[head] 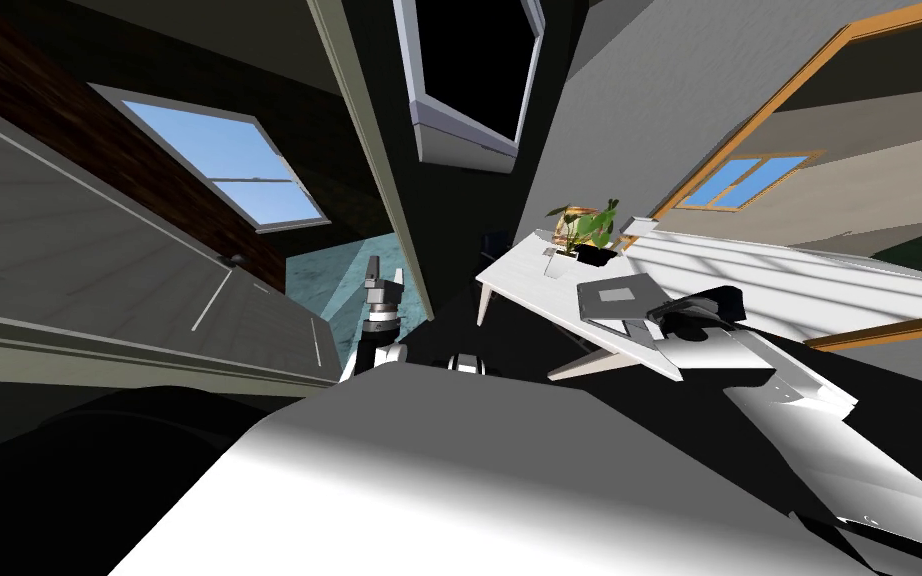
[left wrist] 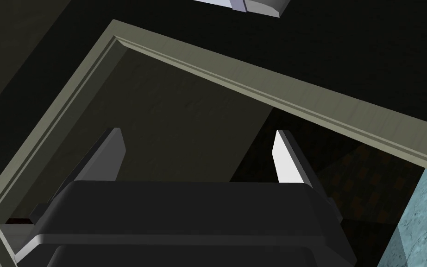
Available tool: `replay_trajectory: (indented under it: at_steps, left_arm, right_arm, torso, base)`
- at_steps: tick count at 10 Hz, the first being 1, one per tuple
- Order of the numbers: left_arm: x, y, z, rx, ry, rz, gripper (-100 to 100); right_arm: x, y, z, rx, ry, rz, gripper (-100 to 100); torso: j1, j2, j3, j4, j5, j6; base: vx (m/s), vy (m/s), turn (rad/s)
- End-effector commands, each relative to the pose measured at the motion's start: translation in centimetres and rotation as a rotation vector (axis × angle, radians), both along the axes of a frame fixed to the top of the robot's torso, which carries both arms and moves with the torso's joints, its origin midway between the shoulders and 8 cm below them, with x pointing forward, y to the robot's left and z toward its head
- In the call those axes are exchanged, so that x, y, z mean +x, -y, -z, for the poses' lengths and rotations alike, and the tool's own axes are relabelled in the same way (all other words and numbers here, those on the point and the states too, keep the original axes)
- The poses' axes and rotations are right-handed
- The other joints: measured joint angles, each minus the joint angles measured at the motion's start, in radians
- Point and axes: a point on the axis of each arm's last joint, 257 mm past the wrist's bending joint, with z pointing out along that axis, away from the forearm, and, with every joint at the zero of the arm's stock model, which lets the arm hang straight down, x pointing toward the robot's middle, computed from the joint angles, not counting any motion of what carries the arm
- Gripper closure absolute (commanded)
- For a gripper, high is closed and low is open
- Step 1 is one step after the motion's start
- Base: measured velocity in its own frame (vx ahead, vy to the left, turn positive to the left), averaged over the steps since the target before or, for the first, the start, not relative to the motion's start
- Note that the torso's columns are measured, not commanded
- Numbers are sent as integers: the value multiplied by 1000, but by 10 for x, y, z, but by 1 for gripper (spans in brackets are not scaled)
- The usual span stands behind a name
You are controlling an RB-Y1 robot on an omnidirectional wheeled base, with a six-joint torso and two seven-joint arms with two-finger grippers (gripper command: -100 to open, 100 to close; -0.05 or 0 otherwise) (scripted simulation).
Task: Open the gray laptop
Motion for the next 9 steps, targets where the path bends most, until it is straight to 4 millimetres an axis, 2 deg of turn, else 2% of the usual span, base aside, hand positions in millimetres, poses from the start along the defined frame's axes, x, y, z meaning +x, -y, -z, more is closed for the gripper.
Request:
replay_trajectory:
  at_steps: [1,3,4,9]
  left_arm:
    - [0,0,0,0,0,0,0]
    - [0,0,0,0,0,0,0]
    - [0,0,0,0,0,0,0]
    - [0,0,0,0,0,0,0]
  right_arm:
    - [4,-1,8,85,50,8,100]
    - [4,-1,9,96,55,9,100]
    - [4,-1,15,81,48,7,-100]
    - [1,-4,32,19,10,-3,-100]
  torso:
    - [2,0,0,0,0,0]
    - [2,-2,-1,-1,1,0]
    - [4,-5,-3,-1,1,0]
    - [2,-2,-1,-1,0,0]
  base:
    - [-75,-69,26]
    - [-58,-59,22]
    - [-5,-7,-1]
    - [10,5,3]
